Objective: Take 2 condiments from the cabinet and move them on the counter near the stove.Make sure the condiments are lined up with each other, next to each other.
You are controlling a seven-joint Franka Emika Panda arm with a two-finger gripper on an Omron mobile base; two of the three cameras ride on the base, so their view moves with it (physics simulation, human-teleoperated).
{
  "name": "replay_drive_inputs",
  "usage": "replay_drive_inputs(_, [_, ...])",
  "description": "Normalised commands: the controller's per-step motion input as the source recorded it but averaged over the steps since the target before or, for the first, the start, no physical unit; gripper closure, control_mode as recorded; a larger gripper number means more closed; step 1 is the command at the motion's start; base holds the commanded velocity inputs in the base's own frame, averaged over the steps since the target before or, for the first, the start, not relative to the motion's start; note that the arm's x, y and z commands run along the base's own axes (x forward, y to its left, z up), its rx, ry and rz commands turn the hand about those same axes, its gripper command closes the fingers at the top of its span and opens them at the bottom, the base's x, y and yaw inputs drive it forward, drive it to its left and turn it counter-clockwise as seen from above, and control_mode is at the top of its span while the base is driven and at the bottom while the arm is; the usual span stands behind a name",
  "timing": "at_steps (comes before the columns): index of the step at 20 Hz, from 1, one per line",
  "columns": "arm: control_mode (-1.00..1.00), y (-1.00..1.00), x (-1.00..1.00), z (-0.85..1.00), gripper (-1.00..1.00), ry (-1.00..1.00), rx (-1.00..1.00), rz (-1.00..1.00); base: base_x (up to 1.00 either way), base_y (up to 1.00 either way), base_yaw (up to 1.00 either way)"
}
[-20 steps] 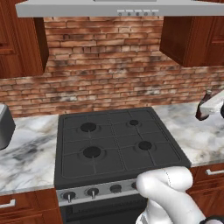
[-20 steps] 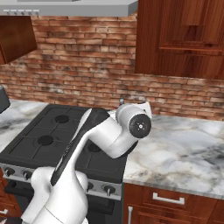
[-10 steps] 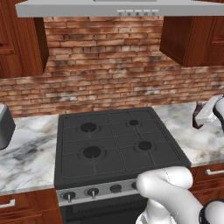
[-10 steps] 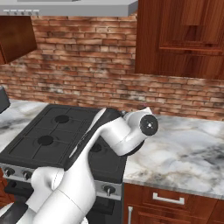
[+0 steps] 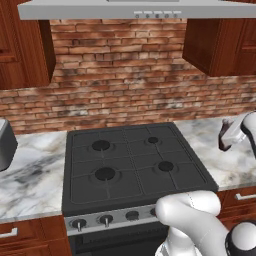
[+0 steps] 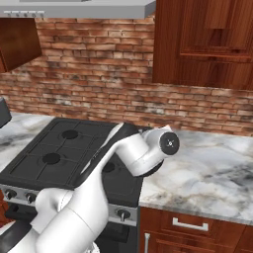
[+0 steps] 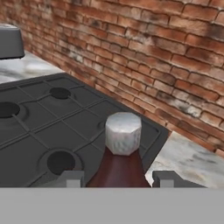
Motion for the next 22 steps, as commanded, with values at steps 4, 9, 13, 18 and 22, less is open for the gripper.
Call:
replay_drive_inputs(4, [-1.0,0.0,0.09,-0.3,1.0,0.02,0.0,0.0,0.0,0.0,0.0])
replay_drive_inputs(9, [-1.0,0.0,0.09,-0.34,1.0,0.04,0.02,0.0,0.0,0.0,0.0])
replay_drive_inputs(13, [-1.0,0.0,0.08,-0.27,1.0,0.01,0.05,0.0,0.0,0.0,0.0])
replay_drive_inputs(18, [-1.0,0.0,0.08,-0.3,1.0,0.0,0.03,0.0,0.0,0.0,0.0])
replay_drive_inputs(22, [-1.0,-0.01,0.06,-0.26,1.0,0.0,0.01,0.0,0.0,0.0,0.0])
